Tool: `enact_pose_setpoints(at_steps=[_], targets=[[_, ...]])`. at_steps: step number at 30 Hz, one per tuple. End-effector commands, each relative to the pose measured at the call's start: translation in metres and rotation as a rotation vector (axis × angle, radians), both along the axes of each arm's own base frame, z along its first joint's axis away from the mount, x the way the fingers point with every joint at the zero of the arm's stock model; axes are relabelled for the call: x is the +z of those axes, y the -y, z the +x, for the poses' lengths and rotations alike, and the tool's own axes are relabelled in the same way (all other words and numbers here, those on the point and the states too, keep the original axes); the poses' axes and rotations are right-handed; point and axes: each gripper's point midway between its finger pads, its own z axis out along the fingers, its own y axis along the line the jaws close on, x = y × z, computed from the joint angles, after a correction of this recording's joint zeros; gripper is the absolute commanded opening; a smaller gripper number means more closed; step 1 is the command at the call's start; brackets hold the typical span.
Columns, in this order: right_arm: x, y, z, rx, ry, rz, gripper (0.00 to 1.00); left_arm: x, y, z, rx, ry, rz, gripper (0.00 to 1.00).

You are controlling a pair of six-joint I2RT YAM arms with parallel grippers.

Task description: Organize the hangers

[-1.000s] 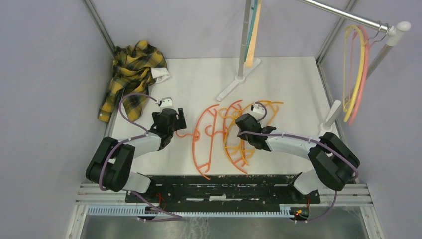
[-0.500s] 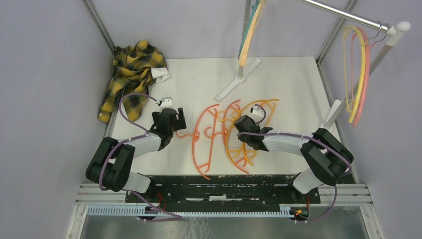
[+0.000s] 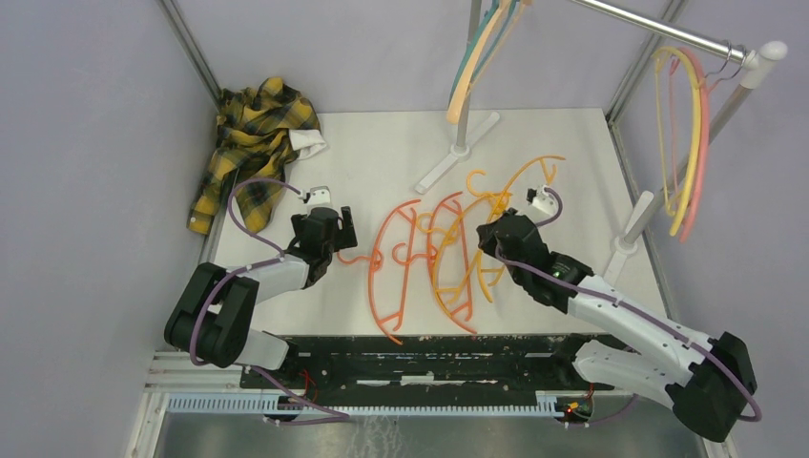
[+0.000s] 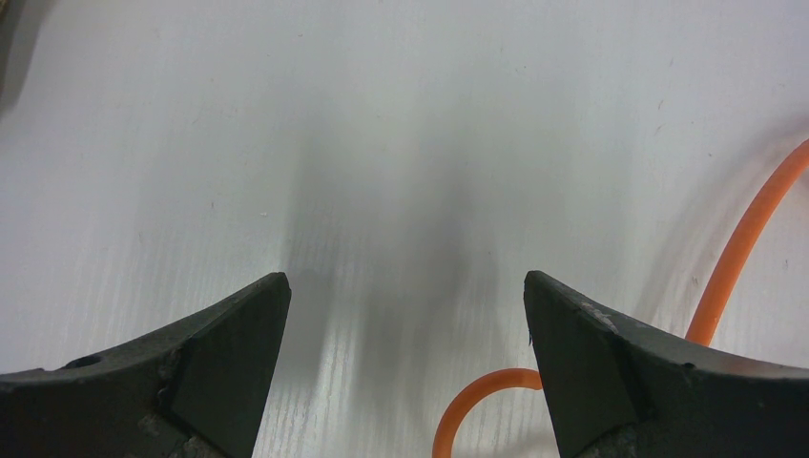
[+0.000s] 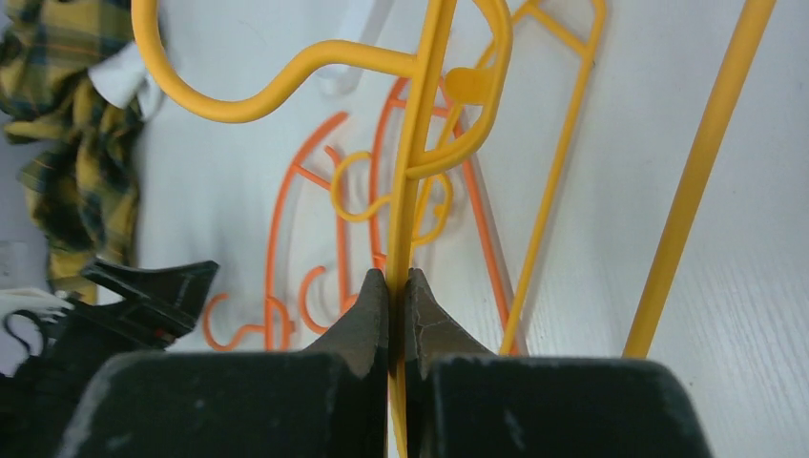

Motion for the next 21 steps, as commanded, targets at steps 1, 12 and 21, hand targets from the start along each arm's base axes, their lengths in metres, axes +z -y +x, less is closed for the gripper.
enact_pose_setpoints(at_steps=[1, 12, 21], targets=[[0.066, 0.001, 0.018, -0.023, 0.124, 0.097, 0.01, 0.016, 0.004, 0.011, 0.031, 0.063, -0.062, 0.99], [0.197, -0.017, 0.07, 0.041, 0.338, 0.287, 0.01, 0.017, 0.003, 0.011, 0.034, 0.066, -0.063, 0.99], [0.307, -0.018, 0.101, 0.051, 0.535, 0.356, 0.01, 0.018, 0.004, 0.011, 0.028, 0.074, -0.067, 0.99]])
